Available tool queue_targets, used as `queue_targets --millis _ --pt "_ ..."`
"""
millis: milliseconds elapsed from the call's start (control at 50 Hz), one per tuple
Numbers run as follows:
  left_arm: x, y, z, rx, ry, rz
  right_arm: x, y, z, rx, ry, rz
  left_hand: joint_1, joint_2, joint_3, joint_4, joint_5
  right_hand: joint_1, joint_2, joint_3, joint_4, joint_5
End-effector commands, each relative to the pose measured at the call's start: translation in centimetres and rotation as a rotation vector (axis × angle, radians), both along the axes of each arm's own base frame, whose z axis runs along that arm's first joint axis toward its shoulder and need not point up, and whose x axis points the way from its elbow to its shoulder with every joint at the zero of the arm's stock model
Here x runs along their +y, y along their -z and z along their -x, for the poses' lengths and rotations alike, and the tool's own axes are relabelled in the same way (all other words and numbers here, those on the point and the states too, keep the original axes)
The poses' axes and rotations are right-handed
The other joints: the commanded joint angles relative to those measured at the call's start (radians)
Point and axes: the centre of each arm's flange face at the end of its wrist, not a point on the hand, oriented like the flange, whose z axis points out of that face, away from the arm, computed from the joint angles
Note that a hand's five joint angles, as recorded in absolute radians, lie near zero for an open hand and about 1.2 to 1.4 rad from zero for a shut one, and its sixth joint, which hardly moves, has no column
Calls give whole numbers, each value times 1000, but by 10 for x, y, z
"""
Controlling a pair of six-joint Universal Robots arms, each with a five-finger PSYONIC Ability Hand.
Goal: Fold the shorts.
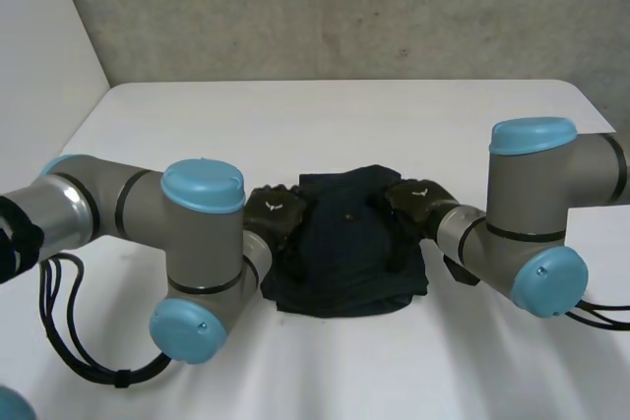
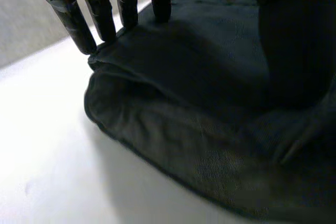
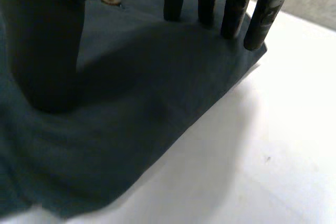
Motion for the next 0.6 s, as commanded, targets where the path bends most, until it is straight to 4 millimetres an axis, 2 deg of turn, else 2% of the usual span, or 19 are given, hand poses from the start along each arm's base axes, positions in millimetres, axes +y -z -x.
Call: queue_targets --millis 20,40,60,80,100,120,160,180,200,260,280,320,340,420,480,600 --pt "2 -26 -1 11 0 17 3 -24 4 53 -6 57 4 -10 -20 -9 -20 -11 -45 -32 -63 -70" --pt "2 -39 -2 30 -1 35 3 -33 5 44 -1 82 4 -10 -20 -9 -20 -11 -45 -32 -63 -70" --pt "3 -63 -3 67 -2 78 3 -44 6 34 6 107 4 -10 -20 -9 -20 -11 -45 -32 -63 -70" --pt "4 -75 -4 87 -4 98 4 -55 7 22 14 134 4 -10 -20 -9 -20 -11 -45 -32 -63 -70" --pt "4 -88 -6 108 -7 121 4 -79 9 -10 35 196 4 -10 -20 -9 -20 -11 -45 -32 -63 -70" --pt "7 -113 -9 154 -9 168 5 -90 11 -29 49 225 2 -13 -23 -11 -23 -11 -45 -32 -63 -70" --pt "8 -133 -13 191 -16 203 6 -112 14 -75 88 271 2 -13 -23 -12 -23 -11 -45 -32 -63 -70" --pt "10 -145 -16 213 -20 225 6 -130 18 -123 136 309 2 -13 -23 -12 -23 -11 -45 -32 -63 -70" --pt "11 -164 -23 237 -32 257 6 -140 21 -144 163 327 4 -10 -20 -9 -20 -11 -45 -32 -63 -70" --pt "13 -192 -38 258 -61 296 8 -175 37 -198 274 399 25 10 1 12 1 -11 -45 -32 -63 -70" --pt "10 -205 -49 254 -91 300 8 -183 41 -203 300 423 51 37 27 38 27 -11 -45 -32 -63 -70" --pt "7 -216 -62 238 -126 291 10 -202 55 -196 370 474 63 49 39 50 39 -11 -45 -32 -63 -70" --pt "3 -224 -75 218 -163 273 10 -206 58 -188 386 486 54 40 30 41 30 -11 -45 -32 -63 -70" --pt "-8 -224 -98 177 -239 214 12 -215 68 -133 404 510 43 28 18 30 18 -11 -45 -32 -63 -70" --pt "-12 -226 -102 186 -255 225 13 -216 69 -103 393 509 25 11 1 12 1 -11 -45 -32 -63 -70" --pt "-7 -228 -98 201 -243 226 15 -215 67 -101 383 504 7 -7 -17 -6 -17 -11 -45 -32 -63 -70"
